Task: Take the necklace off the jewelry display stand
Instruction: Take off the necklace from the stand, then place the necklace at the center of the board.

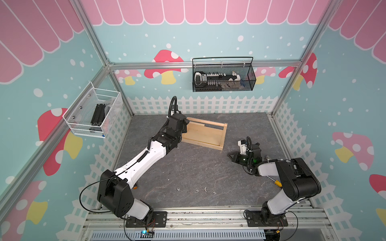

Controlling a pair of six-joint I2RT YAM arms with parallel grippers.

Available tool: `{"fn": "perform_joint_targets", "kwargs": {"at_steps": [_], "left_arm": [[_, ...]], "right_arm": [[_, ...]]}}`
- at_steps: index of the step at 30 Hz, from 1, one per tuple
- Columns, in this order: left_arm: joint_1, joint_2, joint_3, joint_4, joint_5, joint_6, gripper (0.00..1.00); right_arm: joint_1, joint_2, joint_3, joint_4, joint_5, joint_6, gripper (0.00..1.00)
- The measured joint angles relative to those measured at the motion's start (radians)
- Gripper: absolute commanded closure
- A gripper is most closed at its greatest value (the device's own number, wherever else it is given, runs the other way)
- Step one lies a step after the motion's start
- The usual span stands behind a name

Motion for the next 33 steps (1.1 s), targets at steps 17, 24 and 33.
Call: {"fn": "perform_joint_targets", "kwargs": {"at_steps": [17, 24, 33], "left_arm": [[-0.299, -0.226, -0.064, -0.122, 0.445, -0.045, 1.0], [-0.42, -0.207, -0.064, -0.128, 0.587, -0.067, 1.0], [-0.575, -0.139, -0.064, -0.12, 0.637, -0.096, 1.0]], "right_arm": [[-0.006, -0.081, -0.001, -0.048, 0.039, -0.032, 0.93], [-0.009, -0.188, -0.004, -0.133, 0.126, -0.095, 0.92], [-0.024, -0.245, -0.025, -0.203, 0.213, -0.137, 0.88]]}}
